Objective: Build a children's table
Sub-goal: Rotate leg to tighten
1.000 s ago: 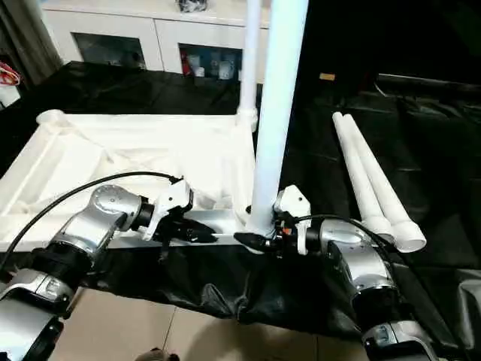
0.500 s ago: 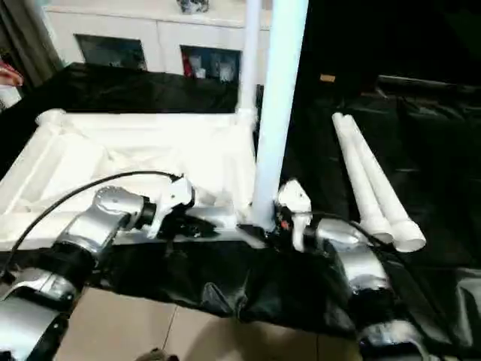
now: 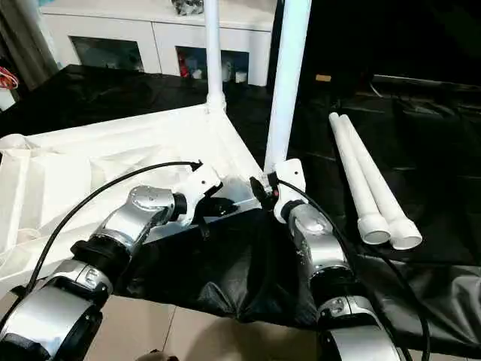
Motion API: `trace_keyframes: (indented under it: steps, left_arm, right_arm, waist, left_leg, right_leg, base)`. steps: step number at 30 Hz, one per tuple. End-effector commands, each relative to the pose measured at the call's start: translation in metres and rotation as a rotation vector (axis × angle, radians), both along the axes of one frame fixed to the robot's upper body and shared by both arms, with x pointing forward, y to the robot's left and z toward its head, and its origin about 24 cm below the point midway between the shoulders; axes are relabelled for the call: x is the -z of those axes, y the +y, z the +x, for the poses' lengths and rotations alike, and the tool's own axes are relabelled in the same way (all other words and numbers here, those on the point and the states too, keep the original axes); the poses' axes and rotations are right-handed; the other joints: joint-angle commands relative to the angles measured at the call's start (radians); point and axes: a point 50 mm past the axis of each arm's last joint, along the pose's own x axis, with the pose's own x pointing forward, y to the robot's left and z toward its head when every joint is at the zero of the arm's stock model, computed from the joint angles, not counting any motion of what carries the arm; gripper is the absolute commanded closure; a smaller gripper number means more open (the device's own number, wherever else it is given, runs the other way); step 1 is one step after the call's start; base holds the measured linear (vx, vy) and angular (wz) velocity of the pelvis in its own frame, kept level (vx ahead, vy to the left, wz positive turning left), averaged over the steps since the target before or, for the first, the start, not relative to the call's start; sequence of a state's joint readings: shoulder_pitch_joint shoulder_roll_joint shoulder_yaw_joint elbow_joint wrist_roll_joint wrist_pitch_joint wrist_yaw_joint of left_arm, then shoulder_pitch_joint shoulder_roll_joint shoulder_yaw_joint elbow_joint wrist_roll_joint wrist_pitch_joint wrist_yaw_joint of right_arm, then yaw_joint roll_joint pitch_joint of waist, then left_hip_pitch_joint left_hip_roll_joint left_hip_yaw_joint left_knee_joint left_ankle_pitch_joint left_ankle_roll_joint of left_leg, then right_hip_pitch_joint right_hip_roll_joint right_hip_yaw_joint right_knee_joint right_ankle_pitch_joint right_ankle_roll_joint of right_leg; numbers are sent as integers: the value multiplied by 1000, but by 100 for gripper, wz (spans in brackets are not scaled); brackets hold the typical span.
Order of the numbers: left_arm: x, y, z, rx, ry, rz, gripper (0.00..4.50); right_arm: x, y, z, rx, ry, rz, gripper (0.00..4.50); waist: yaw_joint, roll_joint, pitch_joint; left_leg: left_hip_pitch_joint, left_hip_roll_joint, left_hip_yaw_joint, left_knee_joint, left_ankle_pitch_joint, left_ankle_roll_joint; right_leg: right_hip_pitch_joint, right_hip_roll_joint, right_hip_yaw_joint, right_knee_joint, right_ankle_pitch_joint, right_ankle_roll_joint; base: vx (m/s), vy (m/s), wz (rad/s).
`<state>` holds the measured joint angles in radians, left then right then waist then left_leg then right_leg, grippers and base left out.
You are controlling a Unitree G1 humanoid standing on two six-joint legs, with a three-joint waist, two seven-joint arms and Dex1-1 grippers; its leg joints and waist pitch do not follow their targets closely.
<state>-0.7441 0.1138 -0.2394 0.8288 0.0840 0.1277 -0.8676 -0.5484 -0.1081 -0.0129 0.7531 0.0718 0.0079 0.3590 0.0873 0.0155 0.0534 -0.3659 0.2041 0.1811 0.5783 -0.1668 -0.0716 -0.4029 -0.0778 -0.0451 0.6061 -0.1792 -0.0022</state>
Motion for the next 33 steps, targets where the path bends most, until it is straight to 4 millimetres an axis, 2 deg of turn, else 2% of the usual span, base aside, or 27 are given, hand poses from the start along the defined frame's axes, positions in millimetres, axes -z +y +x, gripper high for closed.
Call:
trace_keyframes:
  steps: [1,5,6,8,9,10,12,15,20,24,28,33]
  left_arm:
    - [-15,-19,2,33,-72,-60,450]
    - [-15,-16,-2,93,-69,-71,450]
    - [-14,-7,-8,183,-45,-82,450]
    - [-13,-4,-10,208,-37,-80,450]
    - [-12,0,-11,226,-28,-73,450]
    - [-12,0,-11,226,-28,-73,450]
    - [-11,11,-12,260,-11,-55,450]
    - [-12,22,-13,293,5,-42,450]
    - [-14,31,-14,324,22,-36,450]
    - [-15,37,-16,354,33,-31,450]
    - [-15,41,-17,366,39,-26,450]
    - [-14,38,-15,328,28,-40,450]
  right_arm:
    - [17,40,-16,-191,84,59,99]
    - [12,38,-15,-249,58,50,81]
    - [7,29,-22,-422,24,26,81]
    - [5,25,-26,-487,19,21,81]
    - [4,20,-31,-562,15,6,81]
    - [4,20,-31,-562,15,6,81]
    - [1,7,-42,-708,26,-12,81]
    - [-4,-3,-48,-805,39,-13,81]
    - [-8,-9,-51,-871,54,-21,115]
    - [-10,-11,-54,-915,65,-27,157]
    - [-10,-10,-58,-945,82,-11,169]
    - [-6,-6,-61,-933,94,18,172]
  waist:
    - [-4,-5,-59]
    - [-3,-4,-60]
    - [-4,-7,-61]
    - [-2,-7,-61]
    - [-2,-9,-62]
    - [0,-9,-63]
    - [6,-9,-64]
    - [8,-8,-62]
    - [7,-8,-62]
    - [9,-8,-65]
    - [11,-9,-65]
    - [14,-13,-64]
  left_leg:
    - [7,17,-7,-75,-312,11]
    - [7,19,-7,-75,-311,13]
    - [7,19,-8,-75,-303,16]
    - [2,20,-5,-72,-286,37]
    - [3,20,-4,-71,-273,43]
    - [4,19,-4,-69,-264,48]
    - [3,21,-2,-65,-239,59]
    - [3,24,-1,-66,-243,68]
    - [6,26,-2,-69,-262,53]
    - [5,27,-1,-66,-230,61]
    - [5,26,-1,-64,-218,67]
    - [5,26,0,-65,-222,62]
  right_leg:
    - [41,-57,34,-90,-300,-184]
    - [41,-58,34,-90,-298,-187]
    - [44,-57,33,-88,-281,-191]
    - [48,-57,35,-82,-226,-202]
    - [49,-54,33,-81,-210,-209]
    - [50,-54,33,-81,-199,-214]
    - [52,-53,32,-75,-163,-231]
    - [50,-55,30,-76,-178,-241]
    - [48,-56,31,-78,-220,-242]
    - [49,-56,30,-72,-167,-255]
    - [51,-55,29,-69,-140,-264]
    - [51,-57,30,-71,-169,-256]
  base:
    - [0,0,0]
    - [0,0,0]
    - [0,0,0]
    - [0,0,0]
    - [0,0,0]
    - [0,0,0]
    - [0,0,0]
    - [0,0,0]
    - [0,0,0]
    - [0,0,0]
    - [0,0,0]
    - [0,0,0]
